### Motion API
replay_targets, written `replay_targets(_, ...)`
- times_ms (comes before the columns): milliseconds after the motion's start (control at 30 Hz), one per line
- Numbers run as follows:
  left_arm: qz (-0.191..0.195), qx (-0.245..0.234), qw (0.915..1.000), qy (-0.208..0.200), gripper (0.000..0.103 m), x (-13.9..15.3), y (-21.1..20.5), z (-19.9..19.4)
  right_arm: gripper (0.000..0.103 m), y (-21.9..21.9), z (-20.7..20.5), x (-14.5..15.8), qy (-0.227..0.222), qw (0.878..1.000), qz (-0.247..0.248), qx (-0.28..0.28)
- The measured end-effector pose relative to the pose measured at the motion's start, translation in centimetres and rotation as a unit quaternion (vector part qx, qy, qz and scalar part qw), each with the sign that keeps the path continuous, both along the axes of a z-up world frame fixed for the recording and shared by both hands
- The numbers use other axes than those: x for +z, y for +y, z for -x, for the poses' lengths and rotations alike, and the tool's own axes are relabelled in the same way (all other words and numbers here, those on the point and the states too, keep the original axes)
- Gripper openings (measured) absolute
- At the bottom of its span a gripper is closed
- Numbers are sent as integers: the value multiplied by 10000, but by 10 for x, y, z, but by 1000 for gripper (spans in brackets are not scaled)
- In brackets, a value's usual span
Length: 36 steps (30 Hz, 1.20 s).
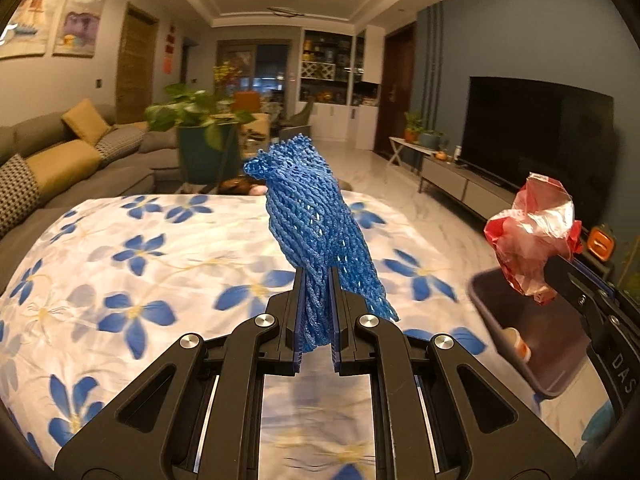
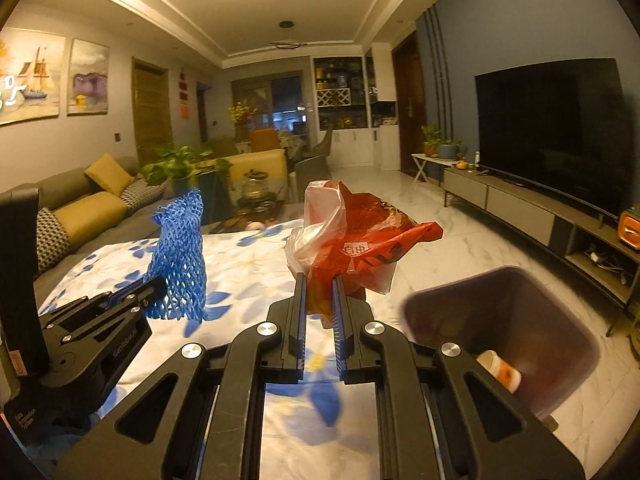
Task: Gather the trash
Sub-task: 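Carry the blue mesh and red wrapper over the grey bin with both tools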
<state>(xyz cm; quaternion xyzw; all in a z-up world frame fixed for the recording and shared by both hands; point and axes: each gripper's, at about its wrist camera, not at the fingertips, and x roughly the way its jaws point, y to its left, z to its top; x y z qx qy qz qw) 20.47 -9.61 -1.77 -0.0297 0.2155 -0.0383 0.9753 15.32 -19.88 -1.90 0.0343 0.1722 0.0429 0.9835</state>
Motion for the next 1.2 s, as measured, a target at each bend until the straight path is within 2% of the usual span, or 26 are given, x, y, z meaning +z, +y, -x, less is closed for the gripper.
replay_targets(400, -71, -856, 9963, -102, 10, 2, -84, -1, 12, -65, 5, -1, -18, 9975, -51, -704)
replay_targets(700, -21, -1491, 9887, -150, 10, 1, -139, -8, 13, -102, 7, -11, 97, 9935, -65, -1135)
replay_targets(1200, 22, -2019, 9793, -111, 10, -10, -177, -17, 14, -125, 9, -16, 135, 9899, -195, -1398)
